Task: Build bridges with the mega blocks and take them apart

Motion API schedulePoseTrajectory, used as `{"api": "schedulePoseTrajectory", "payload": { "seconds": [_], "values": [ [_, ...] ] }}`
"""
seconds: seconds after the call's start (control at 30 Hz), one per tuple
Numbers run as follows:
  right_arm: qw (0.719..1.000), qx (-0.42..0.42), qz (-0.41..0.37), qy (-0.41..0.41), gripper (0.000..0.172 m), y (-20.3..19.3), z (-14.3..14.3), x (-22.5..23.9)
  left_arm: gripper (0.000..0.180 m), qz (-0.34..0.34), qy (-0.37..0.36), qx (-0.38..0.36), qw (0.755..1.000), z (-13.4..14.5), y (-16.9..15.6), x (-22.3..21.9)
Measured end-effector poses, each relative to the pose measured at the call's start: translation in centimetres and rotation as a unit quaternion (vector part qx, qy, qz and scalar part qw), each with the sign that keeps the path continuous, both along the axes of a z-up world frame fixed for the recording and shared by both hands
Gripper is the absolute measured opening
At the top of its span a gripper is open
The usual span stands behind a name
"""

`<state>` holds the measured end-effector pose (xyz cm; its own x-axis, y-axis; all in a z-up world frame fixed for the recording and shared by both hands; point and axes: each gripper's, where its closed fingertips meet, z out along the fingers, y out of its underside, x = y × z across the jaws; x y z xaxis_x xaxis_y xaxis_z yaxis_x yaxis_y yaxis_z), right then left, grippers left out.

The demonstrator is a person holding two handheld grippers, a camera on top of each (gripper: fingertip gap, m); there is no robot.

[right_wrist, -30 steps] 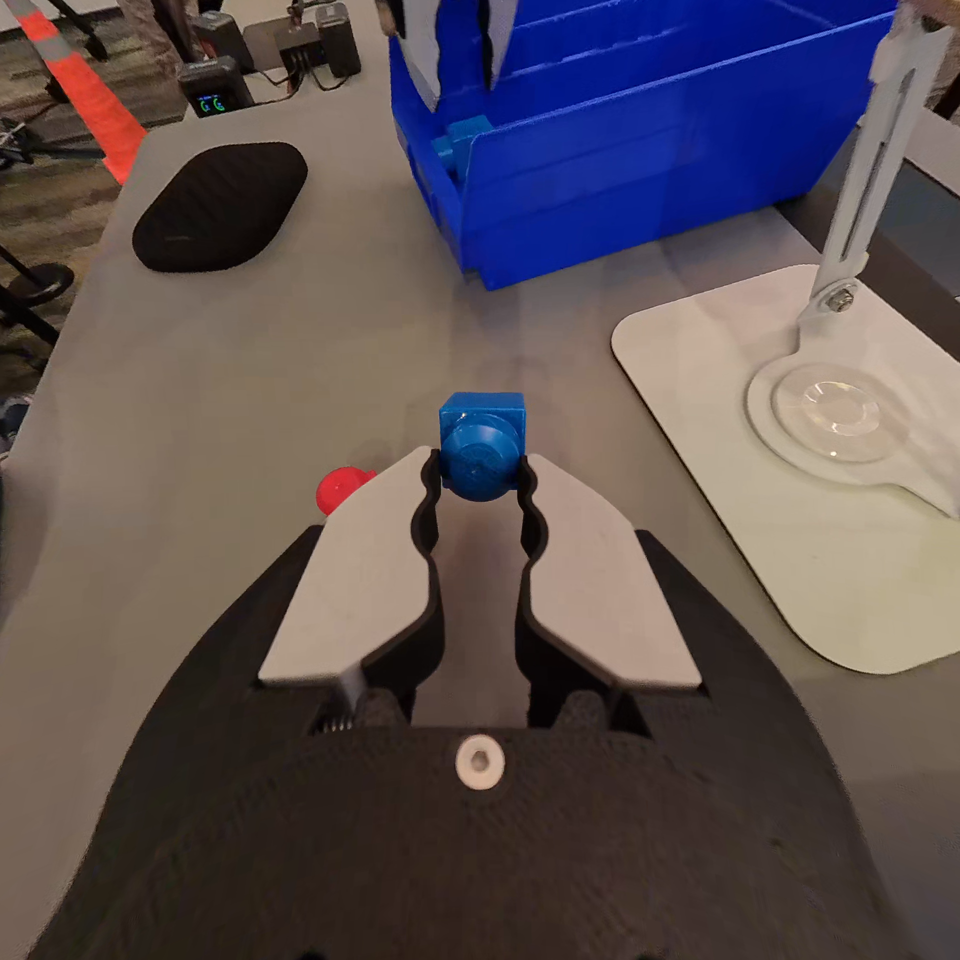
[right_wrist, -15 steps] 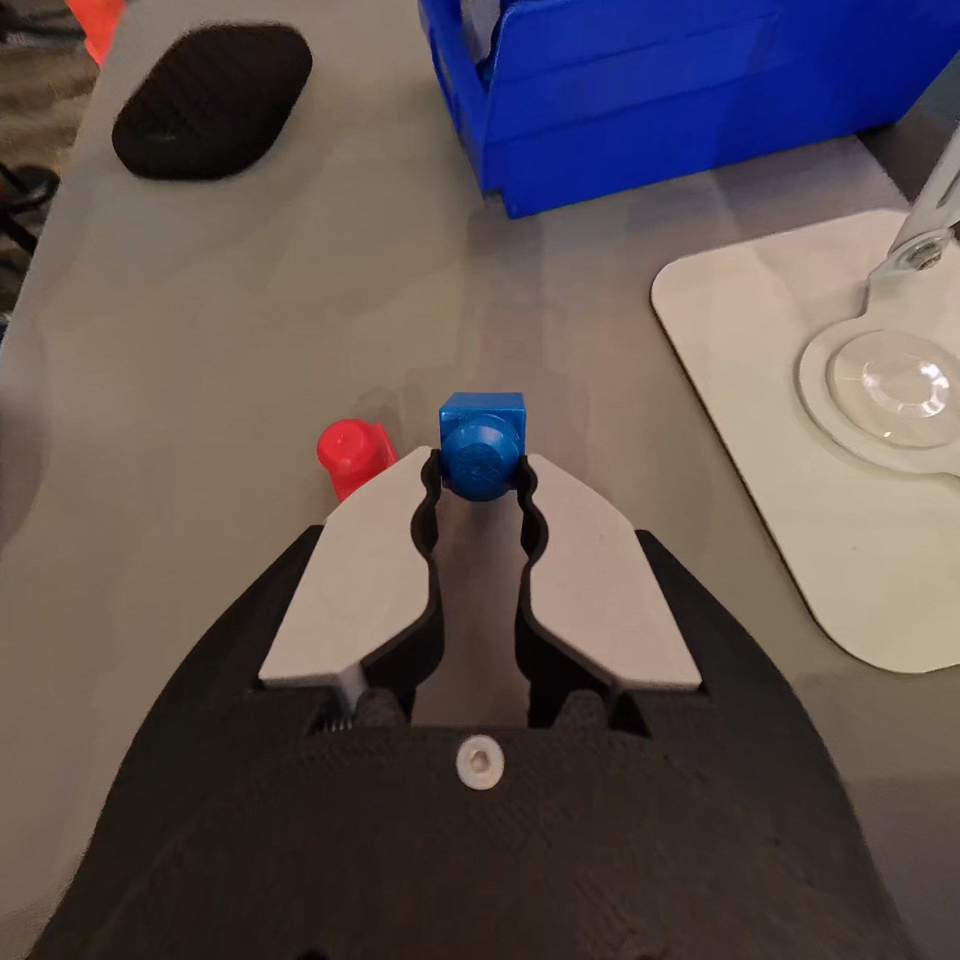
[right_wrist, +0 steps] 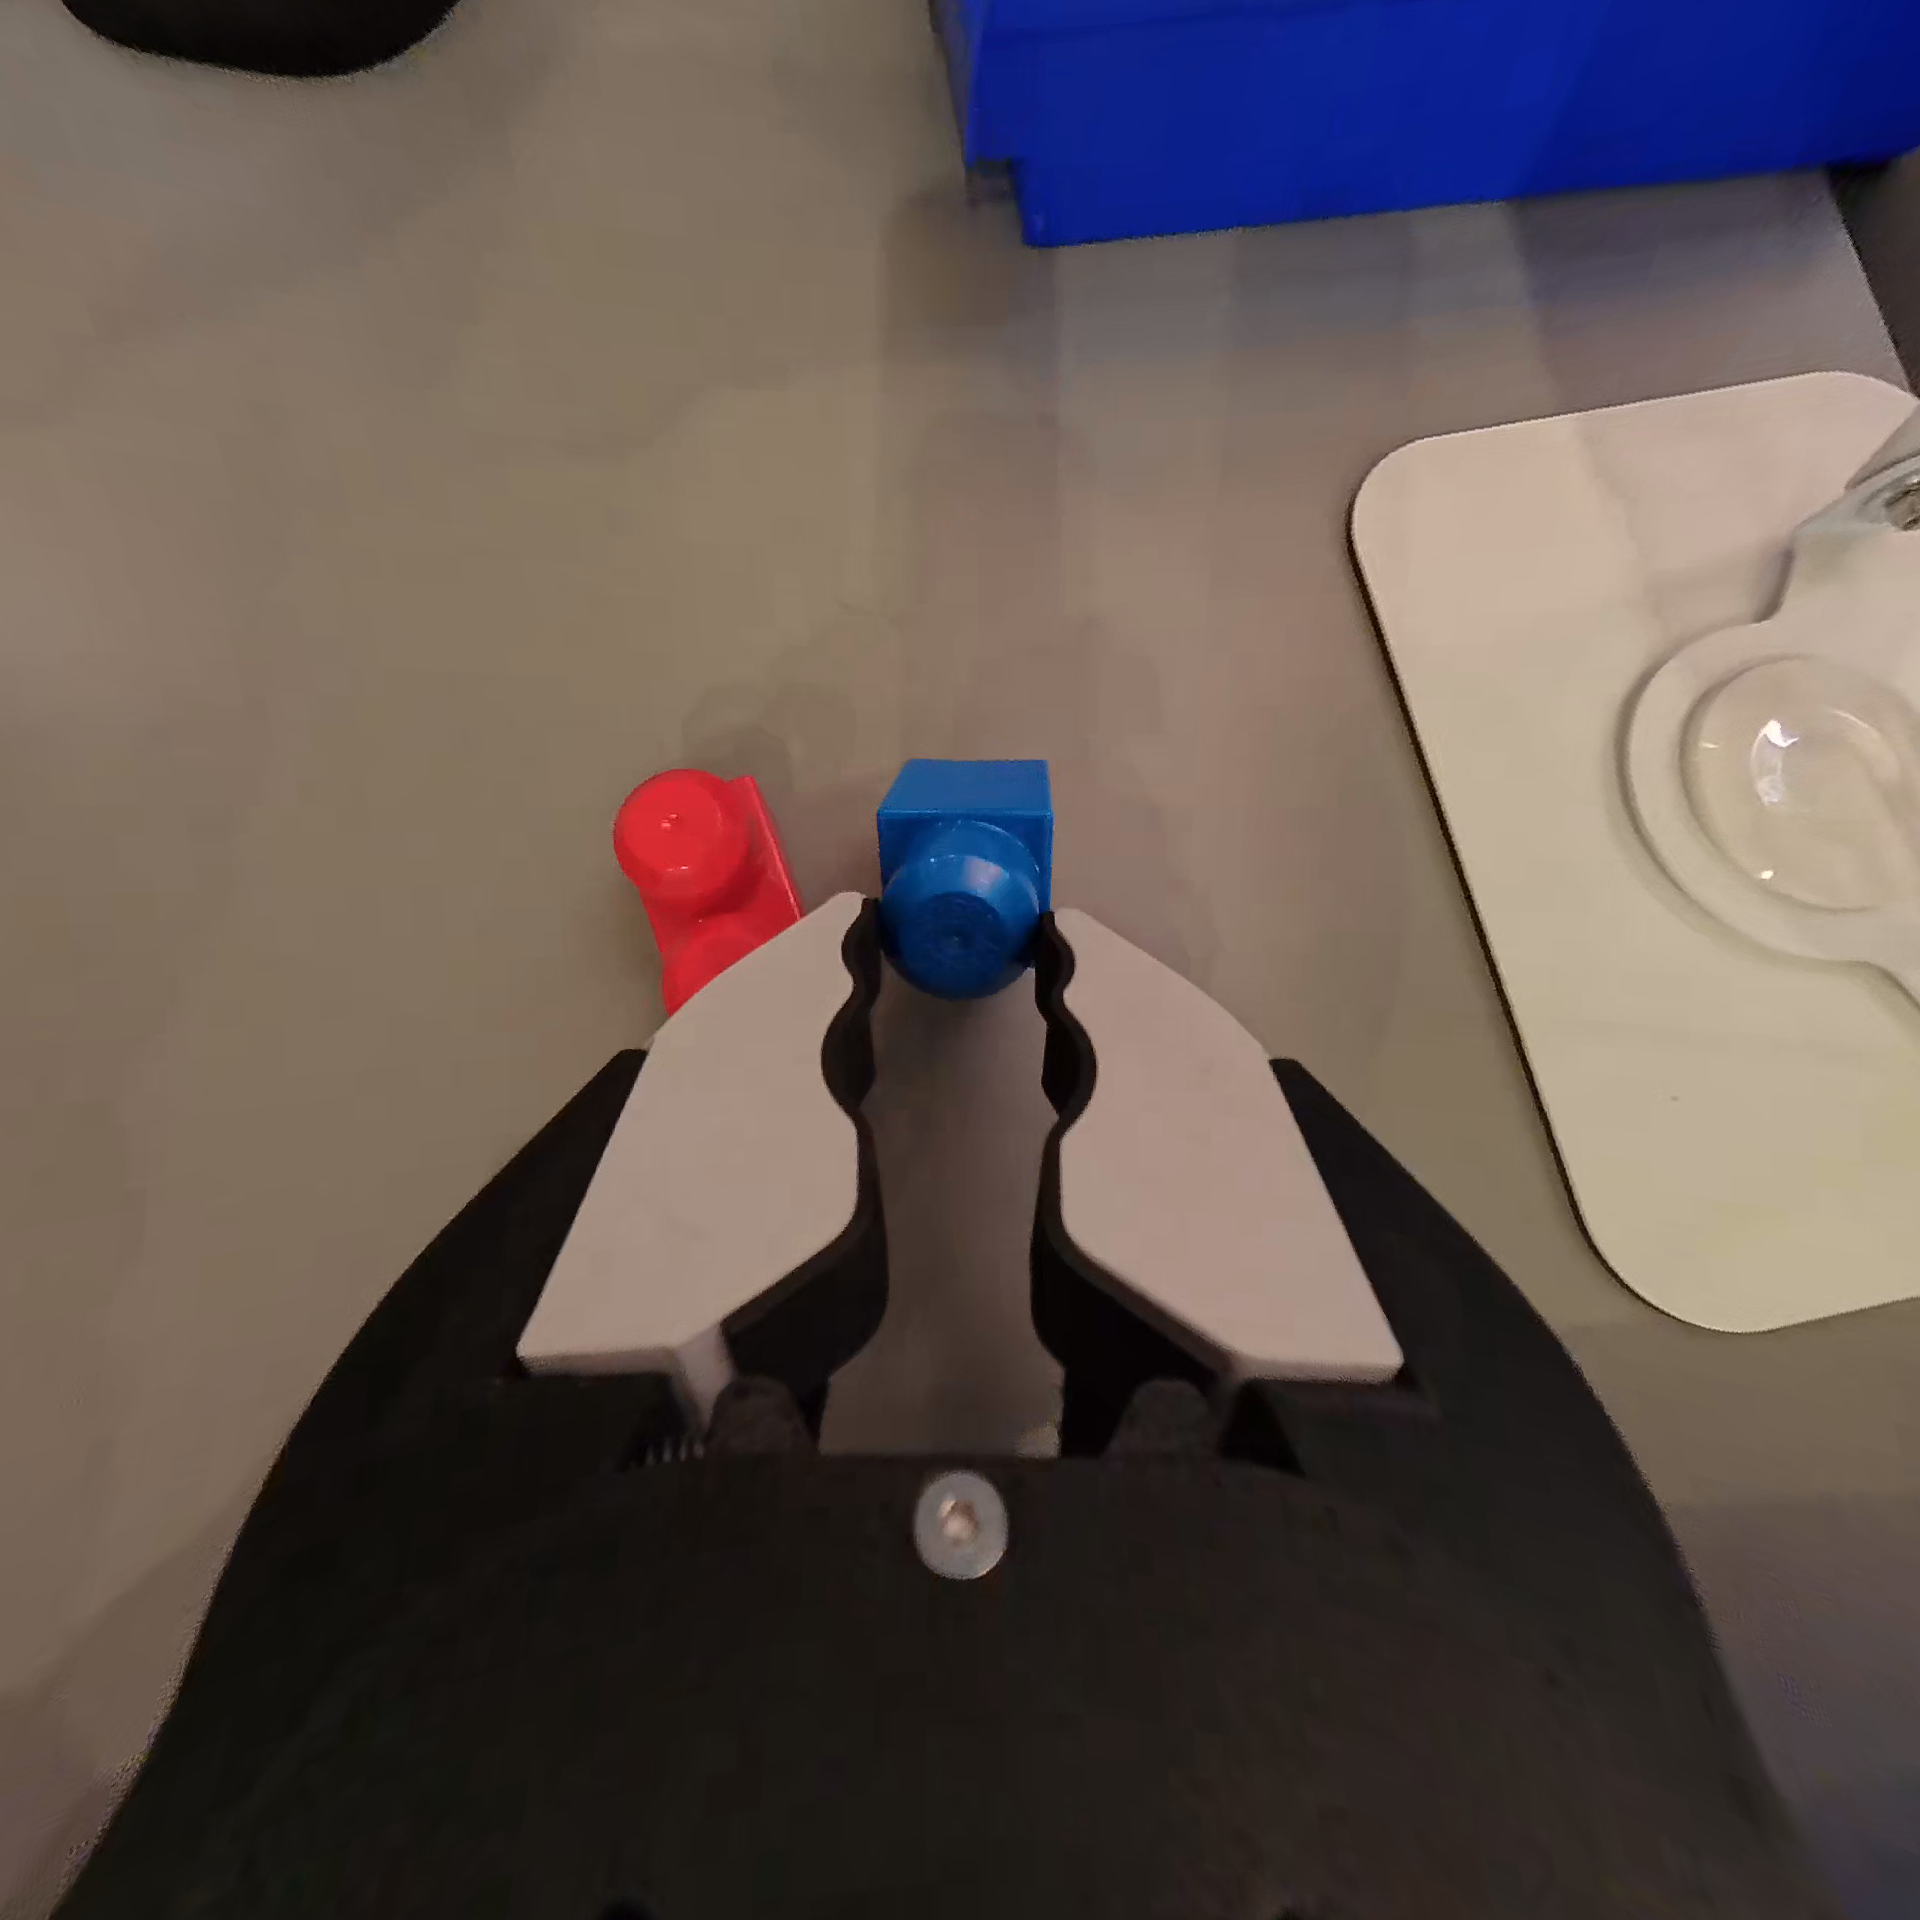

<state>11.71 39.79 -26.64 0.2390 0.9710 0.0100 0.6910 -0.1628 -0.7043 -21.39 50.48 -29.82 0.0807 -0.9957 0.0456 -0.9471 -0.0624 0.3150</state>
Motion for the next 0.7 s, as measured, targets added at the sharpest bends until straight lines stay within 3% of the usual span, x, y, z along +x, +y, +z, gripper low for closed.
{"api": "schedulePoseTrajectory", "payload": {
  "seconds": [0.2, 0.33, 0.43, 0.6, 0.7],
  "values": [
    [1.000, 0.000, -0.009, -0.015, 0.029, 0.3, -0.4, 0.3, 0.006, 0.019, -0.053, 0.033, 0.998, 1.9, 1.0, 1.1],
    [0.999, -0.005, -0.006, -0.031, 0.038, 0.2, -0.2, 0.1, 0.006, 0.057, -0.155, 0.065, 0.984, 4.6, 0.8, 3.6],
    [1.000, -0.012, -0.009, -0.011, 0.049, 0.5, 0.4, -0.7, 0.006, 0.076, -0.233, 0.105, 0.964, 7.5, -0.1, 5.6],
    [1.000, -0.020, -0.008, -0.001, 0.060, 0.9, 1.2, -0.9, 0.006, 0.096, -0.375, 0.164, 0.907, 13.0, -2.4, 9.3],
    [0.995, -0.039, -0.019, 0.089, 0.047, 0.9, 4.3, -1.4, 0.005, 0.091, -0.442, 0.194, 0.871, 15.9, -4.2, 11.7]
  ]
}}
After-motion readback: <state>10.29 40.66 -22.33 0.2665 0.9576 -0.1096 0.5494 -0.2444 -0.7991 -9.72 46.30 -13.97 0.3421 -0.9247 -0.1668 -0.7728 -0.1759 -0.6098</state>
